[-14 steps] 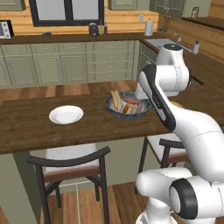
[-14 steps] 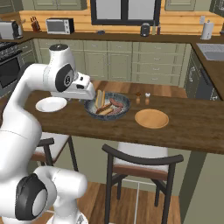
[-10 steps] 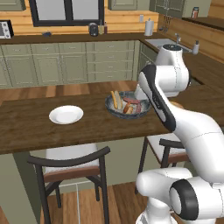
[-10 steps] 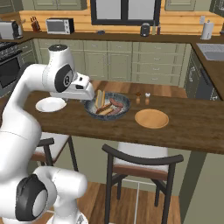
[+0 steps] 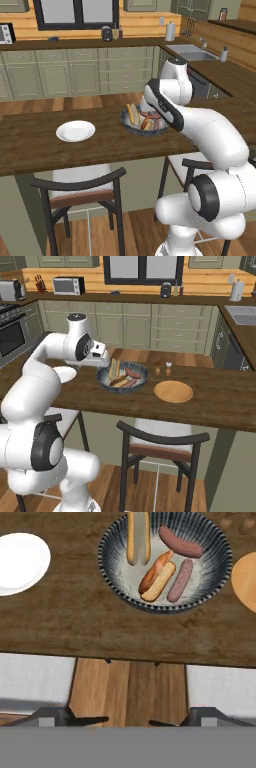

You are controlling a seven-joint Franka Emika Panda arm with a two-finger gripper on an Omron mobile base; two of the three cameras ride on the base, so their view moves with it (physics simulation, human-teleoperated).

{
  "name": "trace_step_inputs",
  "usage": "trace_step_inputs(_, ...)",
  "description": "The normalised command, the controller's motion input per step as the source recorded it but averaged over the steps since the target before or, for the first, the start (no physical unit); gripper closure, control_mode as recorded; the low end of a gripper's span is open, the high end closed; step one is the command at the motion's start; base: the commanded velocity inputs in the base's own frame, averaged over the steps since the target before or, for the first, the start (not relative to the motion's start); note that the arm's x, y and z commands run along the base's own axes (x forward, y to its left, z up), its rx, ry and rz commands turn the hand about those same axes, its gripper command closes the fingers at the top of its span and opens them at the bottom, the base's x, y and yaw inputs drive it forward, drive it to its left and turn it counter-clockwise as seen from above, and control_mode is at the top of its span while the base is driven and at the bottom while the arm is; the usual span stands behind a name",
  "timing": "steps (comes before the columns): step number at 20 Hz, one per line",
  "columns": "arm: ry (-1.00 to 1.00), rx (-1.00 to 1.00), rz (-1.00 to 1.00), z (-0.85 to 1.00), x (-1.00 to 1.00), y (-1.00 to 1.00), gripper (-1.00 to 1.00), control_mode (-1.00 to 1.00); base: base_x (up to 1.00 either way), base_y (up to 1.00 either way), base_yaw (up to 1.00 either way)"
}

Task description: Place one bun and one sausage from the bowl on each plate.

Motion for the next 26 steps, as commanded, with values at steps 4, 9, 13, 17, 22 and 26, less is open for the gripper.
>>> trace_step_inputs(4, -0.05, 0.11, 0.04, -0.31, 1.00, 0.00, -1.00, -1.00, 0.00, 0.00, 0.00)
trace_step_inputs(9, -0.02, 0.01, 0.02, -0.40, 0.76, 0.00, -1.00, -1.00, 0.00, 0.00, 0.00)
trace_step_inputs(13, 0.00, 0.00, 0.04, -0.23, 0.75, 0.00, -1.00, -1.00, 0.00, 0.00, 0.00)
trace_step_inputs(17, -0.02, 0.00, 0.00, -0.29, 0.86, 0.08, -1.00, -1.00, 0.00, 0.00, 0.00)
trace_step_inputs(22, 0.00, 0.00, 0.00, -0.62, 0.81, 0.00, -1.00, -1.00, 0.00, 0.00, 0.00)
trace_step_inputs(26, 0.00, 0.00, 0.00, -0.40, 0.72, 0.00, -1.00, -1.00, 0.00, 0.00, 0.00)
